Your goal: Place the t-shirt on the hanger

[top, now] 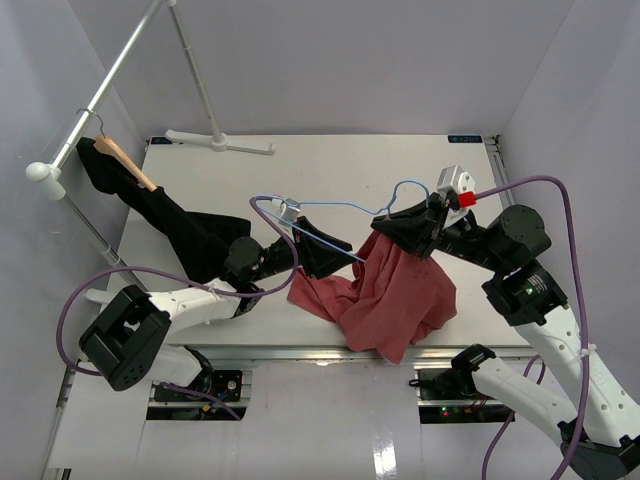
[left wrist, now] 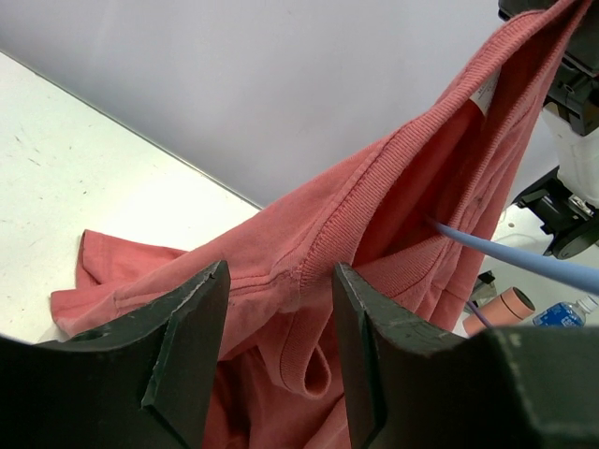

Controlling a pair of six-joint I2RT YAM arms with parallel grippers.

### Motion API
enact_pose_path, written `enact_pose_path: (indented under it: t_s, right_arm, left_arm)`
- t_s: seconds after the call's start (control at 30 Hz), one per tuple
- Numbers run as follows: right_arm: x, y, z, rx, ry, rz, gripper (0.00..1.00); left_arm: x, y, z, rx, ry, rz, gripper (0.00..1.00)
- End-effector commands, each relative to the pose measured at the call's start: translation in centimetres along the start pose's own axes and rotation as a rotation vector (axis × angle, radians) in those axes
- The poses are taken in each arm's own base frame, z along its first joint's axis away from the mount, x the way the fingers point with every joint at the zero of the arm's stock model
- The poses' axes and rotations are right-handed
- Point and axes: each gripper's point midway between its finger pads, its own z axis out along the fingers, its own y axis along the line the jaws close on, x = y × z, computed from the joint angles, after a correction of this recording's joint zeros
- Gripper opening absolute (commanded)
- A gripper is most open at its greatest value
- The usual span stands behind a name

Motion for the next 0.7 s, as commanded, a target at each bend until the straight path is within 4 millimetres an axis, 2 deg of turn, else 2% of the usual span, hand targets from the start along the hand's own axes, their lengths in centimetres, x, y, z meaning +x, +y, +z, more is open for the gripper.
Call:
enact_pose_path:
  t_s: [0.0,0.23,0.43,0.6,0.67]
  right_arm:
    - [-2.0,-0.5,0.0,0.038,-0.075,-0.044,0.08]
    - [-1.7,-1.1,-0.1,0.070,-0.068,-0.046,0.08]
    - [-1.2,-1.4,0.1,0.076,-0.060,-0.036,0.08]
    - [-1.0,-1.9,0.1,0.106,-0.060,-0.035,0.08]
    - [-1.0,-2.1,0.1,0.113,-0.058,-0.035,0.08]
  left_arm:
    - [-1.2,-1.0,0.1,-0.010,-0.039,0.035,0.59]
    - [-1.6,0.0,-0.9,-0.102,-0.077,0.047,0.59]
    - [-1.6,-0.1,-0.4,-0.094,-0.069,0.039,0.56]
    - [-0.9,-0.4,0.1,-0.074,-0.047,0.028,0.45]
    - [-0.8,-0.5,0.2,-0.074,-0.044,0.028,0.44]
